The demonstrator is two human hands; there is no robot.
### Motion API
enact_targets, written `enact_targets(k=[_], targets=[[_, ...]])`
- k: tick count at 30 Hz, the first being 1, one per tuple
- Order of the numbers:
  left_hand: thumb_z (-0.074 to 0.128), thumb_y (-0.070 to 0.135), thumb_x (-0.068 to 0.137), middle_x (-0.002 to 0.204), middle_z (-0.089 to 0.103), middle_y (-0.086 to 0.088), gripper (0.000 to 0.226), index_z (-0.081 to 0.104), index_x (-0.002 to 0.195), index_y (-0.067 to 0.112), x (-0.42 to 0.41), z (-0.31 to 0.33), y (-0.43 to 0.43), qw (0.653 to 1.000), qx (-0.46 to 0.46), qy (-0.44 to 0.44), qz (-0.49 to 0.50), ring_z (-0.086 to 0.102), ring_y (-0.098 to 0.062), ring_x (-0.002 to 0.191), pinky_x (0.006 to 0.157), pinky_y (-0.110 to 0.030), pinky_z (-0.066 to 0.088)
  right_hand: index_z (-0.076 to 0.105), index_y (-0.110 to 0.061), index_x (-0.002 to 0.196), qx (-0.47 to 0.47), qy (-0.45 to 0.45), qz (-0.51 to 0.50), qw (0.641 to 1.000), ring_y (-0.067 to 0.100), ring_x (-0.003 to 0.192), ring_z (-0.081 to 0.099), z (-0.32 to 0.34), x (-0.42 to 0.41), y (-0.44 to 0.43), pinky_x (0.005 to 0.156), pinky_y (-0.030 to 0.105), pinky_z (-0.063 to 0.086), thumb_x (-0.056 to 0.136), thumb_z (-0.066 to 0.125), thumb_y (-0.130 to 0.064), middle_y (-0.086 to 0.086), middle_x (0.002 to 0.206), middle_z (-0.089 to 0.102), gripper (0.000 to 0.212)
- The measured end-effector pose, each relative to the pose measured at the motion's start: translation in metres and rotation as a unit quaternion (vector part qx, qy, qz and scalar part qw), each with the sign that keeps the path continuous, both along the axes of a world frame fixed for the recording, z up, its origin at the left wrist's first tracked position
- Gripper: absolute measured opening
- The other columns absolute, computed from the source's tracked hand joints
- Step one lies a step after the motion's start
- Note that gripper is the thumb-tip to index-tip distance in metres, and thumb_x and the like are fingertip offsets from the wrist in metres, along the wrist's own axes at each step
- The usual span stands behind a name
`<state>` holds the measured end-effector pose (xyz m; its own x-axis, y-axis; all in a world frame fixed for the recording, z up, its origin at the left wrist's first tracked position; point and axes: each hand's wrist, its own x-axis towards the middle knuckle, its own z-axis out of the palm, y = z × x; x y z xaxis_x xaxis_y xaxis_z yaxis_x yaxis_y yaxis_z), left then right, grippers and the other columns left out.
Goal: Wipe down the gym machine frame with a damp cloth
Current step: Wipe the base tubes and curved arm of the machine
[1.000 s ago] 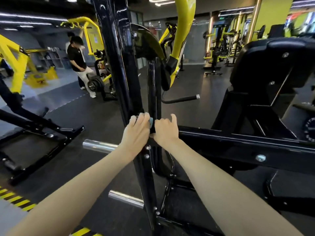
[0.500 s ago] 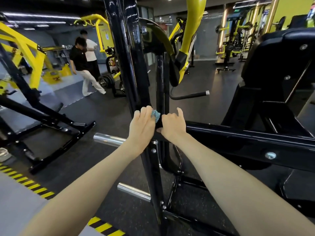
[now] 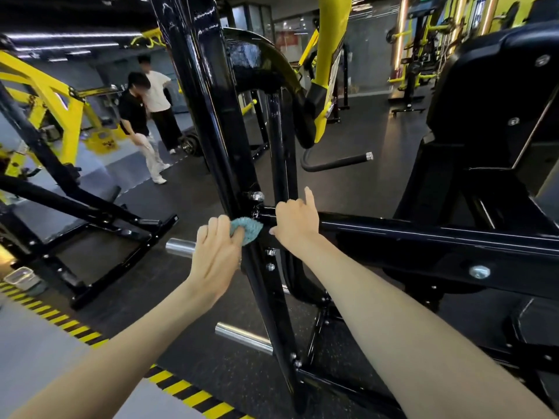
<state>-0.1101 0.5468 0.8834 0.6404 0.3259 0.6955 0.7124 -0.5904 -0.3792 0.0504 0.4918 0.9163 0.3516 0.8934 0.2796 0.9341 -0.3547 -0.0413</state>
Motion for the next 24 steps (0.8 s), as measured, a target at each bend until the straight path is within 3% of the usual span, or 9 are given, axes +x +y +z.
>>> enact_targets(k=[2,4,6,8,12,18,22,24], targets=[[0.078,-0.002,0.063,0.08,0.046,-0.012,0.031,0.066,0.092,0.003,0.017,0.007,0.0,0.999,0.005,-0.029,-0.013,0.034,-0.026,0.075,0.06,-0.039,0.037,0.058,-0.016,0.108,0.006,-0.003,0.004,1.0,0.023,0.103,0.058,0.0,0.0,0.0,0.12,0.044,-0.001,0.092,0.059,-0.041,0.0,0.089,0.06,0.03],[0.066,0.002,0.073,0.082,0.04,-0.008,0.021,0.067,0.092,0.01,0.033,0.006,0.002,0.999,0.036,0.015,0.009,0.033,-0.023,0.075,0.063,-0.036,0.034,0.058,-0.015,0.109,0.012,-0.008,0.011,1.0,0.023,0.105,0.057,-0.002,0.0,-0.001,0.12,0.044,-0.001,0.093,0.058,-0.038,-0.001,0.096,0.063,0.027],[0.052,0.01,0.079,0.085,0.031,-0.004,0.027,0.069,0.098,0.02,0.039,-0.004,0.008,0.994,0.076,0.063,0.055,0.031,-0.021,0.076,0.068,-0.033,0.028,0.058,-0.014,0.11,0.013,-0.006,0.017,1.0,0.023,0.106,0.057,-0.002,0.001,-0.002,0.12,0.044,-0.001,0.093,0.057,-0.042,-0.001,0.097,0.064,0.032],[0.048,0.016,0.079,0.087,0.035,-0.005,0.029,0.069,0.098,0.023,0.044,-0.005,0.007,0.991,0.087,0.072,0.076,0.033,-0.021,0.078,0.07,-0.033,0.027,0.059,-0.014,0.109,0.016,0.003,0.015,1.0,0.024,0.107,0.057,0.0,0.003,-0.001,0.12,0.043,-0.001,0.092,0.057,-0.044,0.0,0.098,0.064,0.034],[0.027,0.013,0.079,0.087,0.05,-0.003,0.038,0.064,0.082,0.021,0.066,0.02,-0.007,0.99,0.049,0.036,0.13,0.043,-0.021,0.078,0.072,-0.032,0.03,0.052,-0.019,0.088,0.006,0.002,0.01,1.0,0.021,0.1,0.058,0.0,0.002,-0.004,0.12,0.044,-0.003,0.093,0.056,-0.033,-0.004,0.074,0.05,0.015],[0.039,0.007,0.081,0.087,0.032,-0.003,0.031,0.065,0.089,0.021,0.041,-0.017,-0.01,0.986,0.084,0.05,0.136,0.03,-0.02,0.078,0.069,-0.033,0.025,0.06,-0.018,0.103,0.004,-0.014,0.014,1.0,0.022,0.098,0.058,-0.001,0.004,-0.001,0.119,0.043,-0.001,0.093,0.058,-0.041,-0.004,0.072,0.048,0.026],[0.06,0.017,0.075,0.088,0.05,-0.002,0.013,0.067,0.082,0.025,0.064,0.008,0.002,0.99,0.047,0.027,0.129,0.031,-0.021,0.08,0.072,-0.032,0.025,0.052,-0.019,0.092,0.003,-0.004,0.012,1.0,0.022,0.1,0.059,0.002,0.004,-0.002,0.12,0.043,0.0,0.092,0.057,-0.043,-0.002,0.078,0.052,0.025],[0.063,0.016,0.075,0.085,0.047,-0.002,0.015,0.067,0.086,0.027,0.054,-0.002,0.0,0.989,0.05,0.026,0.137,0.03,-0.021,0.079,0.07,-0.032,0.025,0.055,-0.018,0.097,-0.004,-0.01,0.014,1.0,0.022,0.1,0.058,0.001,0.003,-0.004,0.12,0.042,-0.001,0.092,0.057,-0.046,-0.001,0.081,0.055,0.028]])
